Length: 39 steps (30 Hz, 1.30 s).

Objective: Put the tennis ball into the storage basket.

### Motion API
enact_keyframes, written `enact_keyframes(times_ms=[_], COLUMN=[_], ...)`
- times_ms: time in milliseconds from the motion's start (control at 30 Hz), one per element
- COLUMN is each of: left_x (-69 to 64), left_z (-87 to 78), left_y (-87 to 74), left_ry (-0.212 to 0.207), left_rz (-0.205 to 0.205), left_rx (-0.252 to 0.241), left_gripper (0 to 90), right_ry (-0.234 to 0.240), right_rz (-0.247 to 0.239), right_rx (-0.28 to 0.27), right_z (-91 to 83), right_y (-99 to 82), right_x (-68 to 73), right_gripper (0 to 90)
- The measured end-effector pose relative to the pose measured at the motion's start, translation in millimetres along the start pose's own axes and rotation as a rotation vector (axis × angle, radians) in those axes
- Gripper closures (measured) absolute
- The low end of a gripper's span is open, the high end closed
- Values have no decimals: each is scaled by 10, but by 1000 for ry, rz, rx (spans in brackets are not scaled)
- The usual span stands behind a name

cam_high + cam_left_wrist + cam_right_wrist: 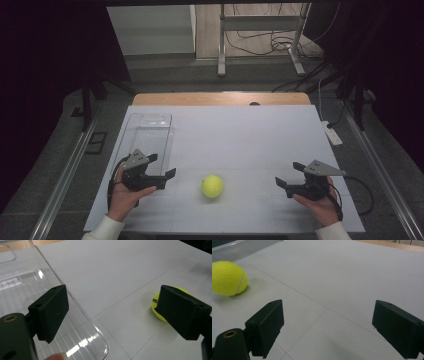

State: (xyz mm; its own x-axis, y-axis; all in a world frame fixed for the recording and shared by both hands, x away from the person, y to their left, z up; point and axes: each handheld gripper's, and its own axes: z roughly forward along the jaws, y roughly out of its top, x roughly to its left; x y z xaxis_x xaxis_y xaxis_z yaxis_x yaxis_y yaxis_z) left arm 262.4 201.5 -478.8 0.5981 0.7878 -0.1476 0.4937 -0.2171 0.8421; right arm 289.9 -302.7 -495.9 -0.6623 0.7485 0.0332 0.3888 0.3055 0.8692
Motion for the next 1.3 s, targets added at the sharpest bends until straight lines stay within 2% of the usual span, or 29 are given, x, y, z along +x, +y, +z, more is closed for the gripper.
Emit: enact_keyframes(times_ms=[367, 600, 1300], left_x=[-70, -131, -197], left_z=[16, 36, 118], left_y=[92, 157, 251], left_ry=[-34, -59, -101], left_rz=[19, 44, 66], left_rx=[2, 18, 57], left_gripper=[117, 118, 117], right_ry=[3, 1, 0], right_rz=[-3, -4, -5], right_rx=[2, 8, 17], right_z=[4, 9, 25], right_y=[-1, -3, -12], right_x=[1, 1, -4], right_gripper=[109, 109, 109])
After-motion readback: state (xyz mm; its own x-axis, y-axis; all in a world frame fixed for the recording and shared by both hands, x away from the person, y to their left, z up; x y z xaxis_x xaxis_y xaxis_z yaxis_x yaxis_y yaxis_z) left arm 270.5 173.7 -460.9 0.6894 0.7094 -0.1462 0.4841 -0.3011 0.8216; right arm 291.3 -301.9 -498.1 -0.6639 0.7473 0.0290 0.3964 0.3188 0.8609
